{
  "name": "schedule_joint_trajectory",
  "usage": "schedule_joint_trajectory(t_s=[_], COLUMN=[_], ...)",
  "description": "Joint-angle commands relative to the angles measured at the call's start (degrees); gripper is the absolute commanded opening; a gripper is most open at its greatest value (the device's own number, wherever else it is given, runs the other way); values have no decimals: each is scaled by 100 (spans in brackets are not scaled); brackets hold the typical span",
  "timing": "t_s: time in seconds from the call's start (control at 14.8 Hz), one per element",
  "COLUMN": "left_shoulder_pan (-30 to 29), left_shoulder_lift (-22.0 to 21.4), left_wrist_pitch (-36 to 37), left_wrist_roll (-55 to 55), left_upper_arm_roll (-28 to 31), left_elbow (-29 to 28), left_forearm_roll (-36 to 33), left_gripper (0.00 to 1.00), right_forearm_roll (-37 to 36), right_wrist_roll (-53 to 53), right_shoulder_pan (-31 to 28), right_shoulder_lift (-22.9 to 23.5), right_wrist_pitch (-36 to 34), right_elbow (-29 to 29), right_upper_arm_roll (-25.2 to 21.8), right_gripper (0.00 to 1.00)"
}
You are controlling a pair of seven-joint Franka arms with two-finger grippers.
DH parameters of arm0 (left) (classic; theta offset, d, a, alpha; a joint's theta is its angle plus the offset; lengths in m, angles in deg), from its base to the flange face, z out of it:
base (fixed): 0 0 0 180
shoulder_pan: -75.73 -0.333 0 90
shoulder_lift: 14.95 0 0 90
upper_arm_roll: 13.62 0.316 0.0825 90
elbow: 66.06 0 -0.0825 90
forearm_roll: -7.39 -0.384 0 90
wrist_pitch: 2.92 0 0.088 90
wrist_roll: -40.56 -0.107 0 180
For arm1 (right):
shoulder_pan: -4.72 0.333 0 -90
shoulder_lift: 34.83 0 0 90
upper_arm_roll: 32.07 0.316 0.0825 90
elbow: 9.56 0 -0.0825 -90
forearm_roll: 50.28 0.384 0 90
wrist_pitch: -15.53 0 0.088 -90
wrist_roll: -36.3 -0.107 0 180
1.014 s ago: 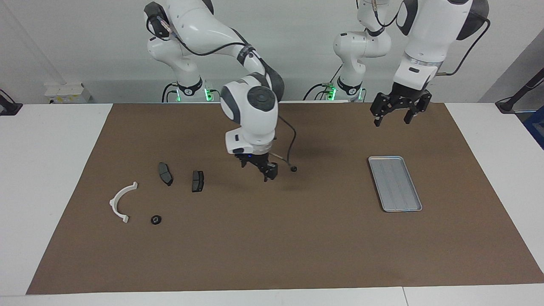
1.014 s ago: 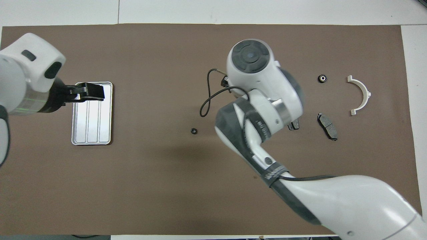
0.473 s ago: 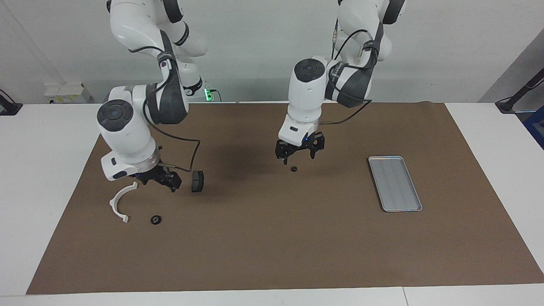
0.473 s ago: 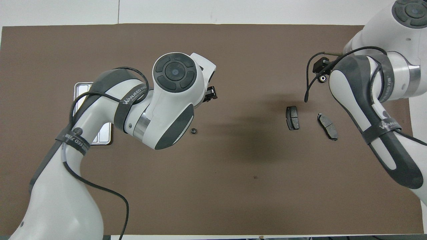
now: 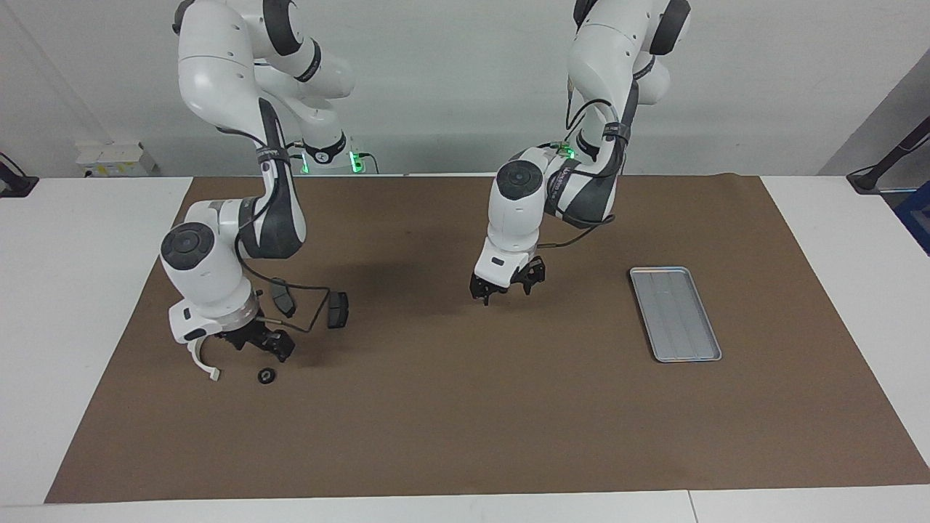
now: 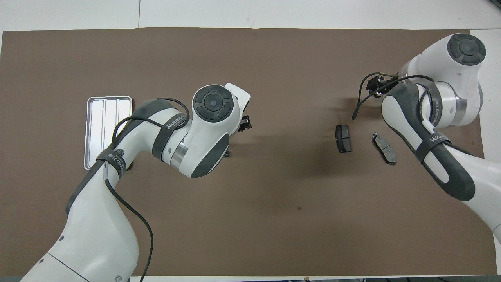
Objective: Pick bearing gear from pile to tray
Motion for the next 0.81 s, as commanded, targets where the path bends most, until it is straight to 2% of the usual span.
schedule_joint_trajectory(t_s=[0.0, 0.14, 0.34, 0.54, 0.68, 0.74], left_shoulder_pan=[22, 66, 101, 92, 110, 110], left_shoulder_lift=[-487, -540, -680, -725, -699, -690], left_wrist_pitch=[-152, -178, -922, -1390, -1496, -1514], left_wrist_roll=[153, 153, 241, 171, 154, 153], left_upper_arm_roll=[23, 14, -3, -12, -21, -29], left_elbow=[-733, -883, -1470, -1744, -1780, -1806], left_forearm_roll=[39, 39, 39, 39, 39, 39], left_gripper=[99, 99, 99, 99, 99, 98], right_forearm_roll=[-43, -52, -52, -52, -43, -43], right_wrist_roll=[14, 14, 5, 5, -4, -12], right_shoulder_pan=[-114, -123, -114, -123, -114, -114], right_shoulder_lift=[144, 215, 355, 435, 444, 444], right_wrist_pitch=[322, 454, 674, 710, 798, 780], right_elbow=[-29, -29, -29, -3, -20, -20], right_upper_arm_roll=[73, 73, 73, 73, 73, 73], right_gripper=[100, 99, 95, 87, 74, 61])
